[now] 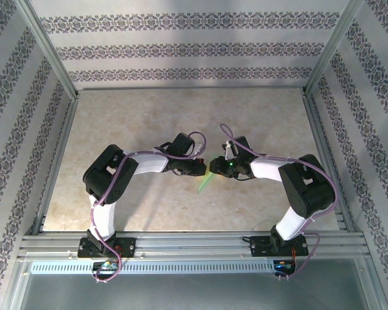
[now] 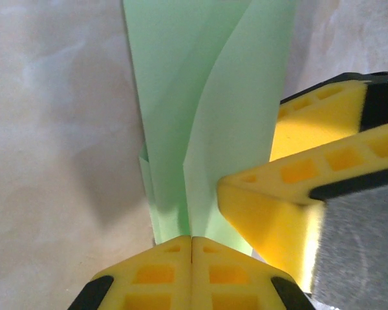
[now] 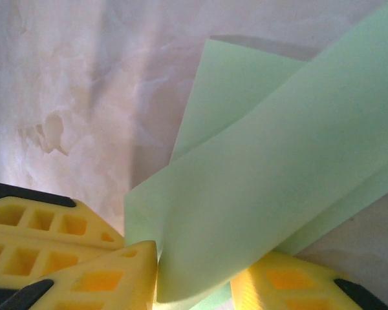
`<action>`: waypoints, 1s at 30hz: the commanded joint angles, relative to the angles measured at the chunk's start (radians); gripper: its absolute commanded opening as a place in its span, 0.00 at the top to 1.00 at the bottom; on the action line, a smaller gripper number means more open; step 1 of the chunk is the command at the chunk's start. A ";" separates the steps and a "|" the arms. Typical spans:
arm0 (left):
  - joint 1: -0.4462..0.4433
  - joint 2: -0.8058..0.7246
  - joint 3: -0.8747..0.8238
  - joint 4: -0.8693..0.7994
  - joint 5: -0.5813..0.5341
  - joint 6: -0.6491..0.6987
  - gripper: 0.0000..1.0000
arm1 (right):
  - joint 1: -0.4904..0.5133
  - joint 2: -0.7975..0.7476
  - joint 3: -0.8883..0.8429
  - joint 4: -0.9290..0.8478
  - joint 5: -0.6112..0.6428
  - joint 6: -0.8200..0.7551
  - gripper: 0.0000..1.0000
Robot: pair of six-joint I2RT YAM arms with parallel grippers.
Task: Fold a paper plane with a square sheet of paper (fold left side to right side)
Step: Fold the wing for the fifth time at the center of the table.
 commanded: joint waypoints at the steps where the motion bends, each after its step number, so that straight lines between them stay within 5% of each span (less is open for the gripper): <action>1: 0.014 -0.044 -0.010 -0.045 -0.002 0.046 0.97 | -0.007 0.028 0.010 -0.032 0.003 -0.020 0.63; 30: 0.013 0.030 0.034 -0.060 0.031 0.061 0.97 | -0.005 0.028 0.008 -0.032 0.000 -0.018 0.63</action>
